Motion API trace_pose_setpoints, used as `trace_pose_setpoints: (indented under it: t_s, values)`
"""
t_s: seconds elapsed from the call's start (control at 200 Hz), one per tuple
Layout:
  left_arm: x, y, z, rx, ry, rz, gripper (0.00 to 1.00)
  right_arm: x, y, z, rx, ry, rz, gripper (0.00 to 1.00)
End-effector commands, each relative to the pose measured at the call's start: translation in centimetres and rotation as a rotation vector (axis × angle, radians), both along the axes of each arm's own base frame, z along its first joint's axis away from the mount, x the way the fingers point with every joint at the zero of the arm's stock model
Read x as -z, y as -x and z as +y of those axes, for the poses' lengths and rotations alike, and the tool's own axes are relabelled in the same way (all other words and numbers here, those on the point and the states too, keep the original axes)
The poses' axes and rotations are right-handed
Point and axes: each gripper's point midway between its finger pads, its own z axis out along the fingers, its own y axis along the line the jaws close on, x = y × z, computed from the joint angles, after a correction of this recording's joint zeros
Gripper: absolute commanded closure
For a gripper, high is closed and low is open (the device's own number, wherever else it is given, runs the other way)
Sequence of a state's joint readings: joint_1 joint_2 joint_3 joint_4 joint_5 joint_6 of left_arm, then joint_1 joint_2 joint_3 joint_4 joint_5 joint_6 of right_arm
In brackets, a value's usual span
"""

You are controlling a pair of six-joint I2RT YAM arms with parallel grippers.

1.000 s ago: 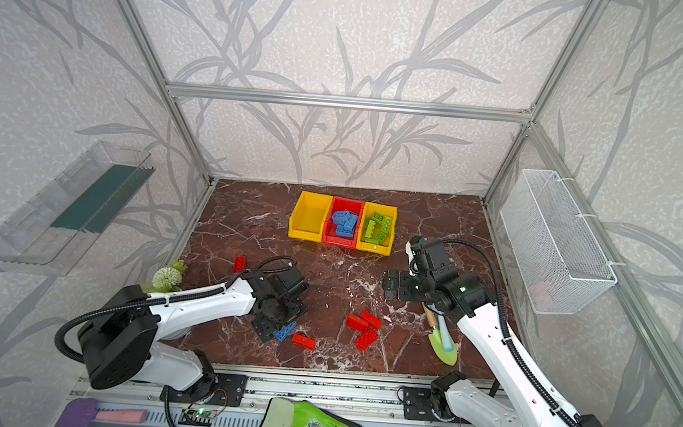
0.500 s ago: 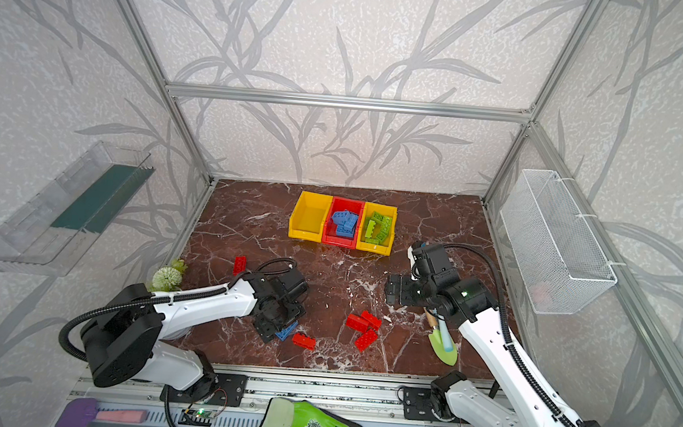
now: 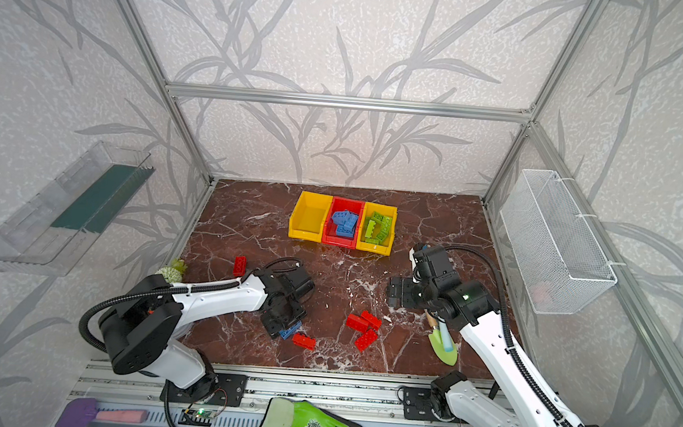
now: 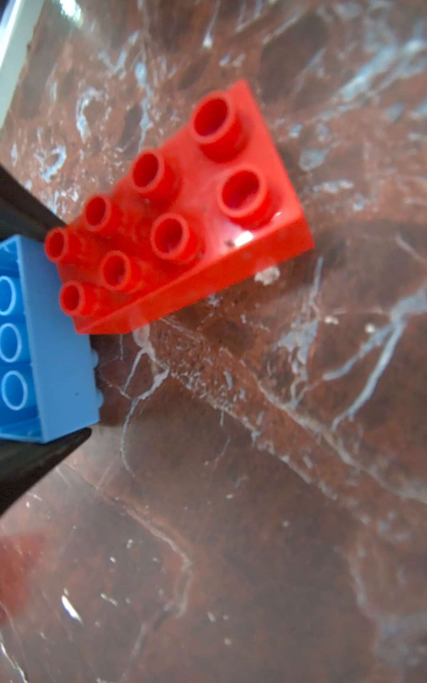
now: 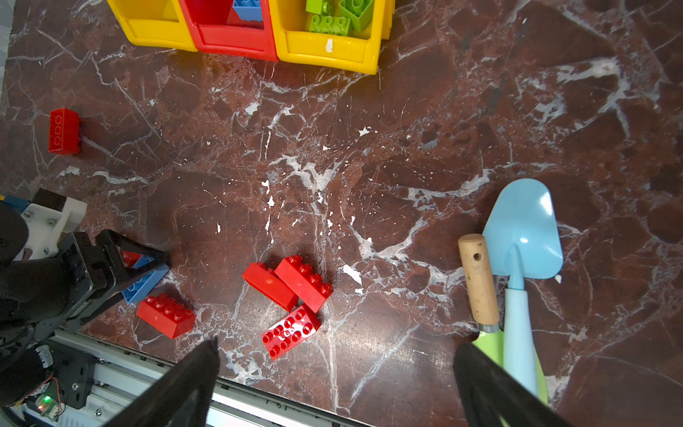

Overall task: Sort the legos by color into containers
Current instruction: 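Carry the blue brick into the red bin and open the left gripper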

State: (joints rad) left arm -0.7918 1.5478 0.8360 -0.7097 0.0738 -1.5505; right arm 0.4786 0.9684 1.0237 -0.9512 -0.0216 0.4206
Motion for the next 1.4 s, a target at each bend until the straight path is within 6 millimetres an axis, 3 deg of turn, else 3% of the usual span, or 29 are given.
trace_pose_setpoints:
  t_s: [0.0,0.075,0.315,0.47,0.695,0.855,1.025,1.19,1.394]
  values:
    - [-0.7,-0.5,-0.3,0.013,-0.02,0.003,0.52,-0.7,0.2,-0.7,0.005,0.024,-0.023,0.01]
    - [-1.3,-0.9,-0.4,0.042,-0.035,-0.004,0.59,-0.9,0.2,-0.6,0.008,0.014,-0.027,0.01]
    - [-5.7,-4.2,-1.4,0.17,-0.1,-0.09,0.6,-1.5,0.2,-1.0,0.021,0.024,-0.033,0.01]
    - [-9.6,-9.0,-2.9,0.274,-0.146,-0.184,0.6,-2.1,-0.1,-1.6,0.039,0.043,-0.037,0.01]
    - [-12.3,-17.4,-5.4,0.373,-0.147,-0.267,0.6,-2.6,-0.6,-2.2,0.073,0.055,-0.023,0.01]
    - [-12.8,-23.2,-6.8,0.429,-0.164,-0.319,0.6,-2.8,-1.1,-2.4,0.099,0.06,-0.013,0.01]
    - [-12.6,-27.9,-7.7,0.467,-0.19,-0.375,0.6,-3.0,-1.7,-2.4,0.125,0.062,-0.009,0.01]
    - [-11.6,-30.8,-8.8,0.488,-0.173,-0.422,0.6,-3.5,-2.3,-2.9,0.148,0.084,-0.017,0.01]
    - [-10.2,-32.8,-10.0,0.494,-0.12,-0.467,0.59,-3.9,-2.5,-3.4,0.165,0.115,-0.015,0.01]
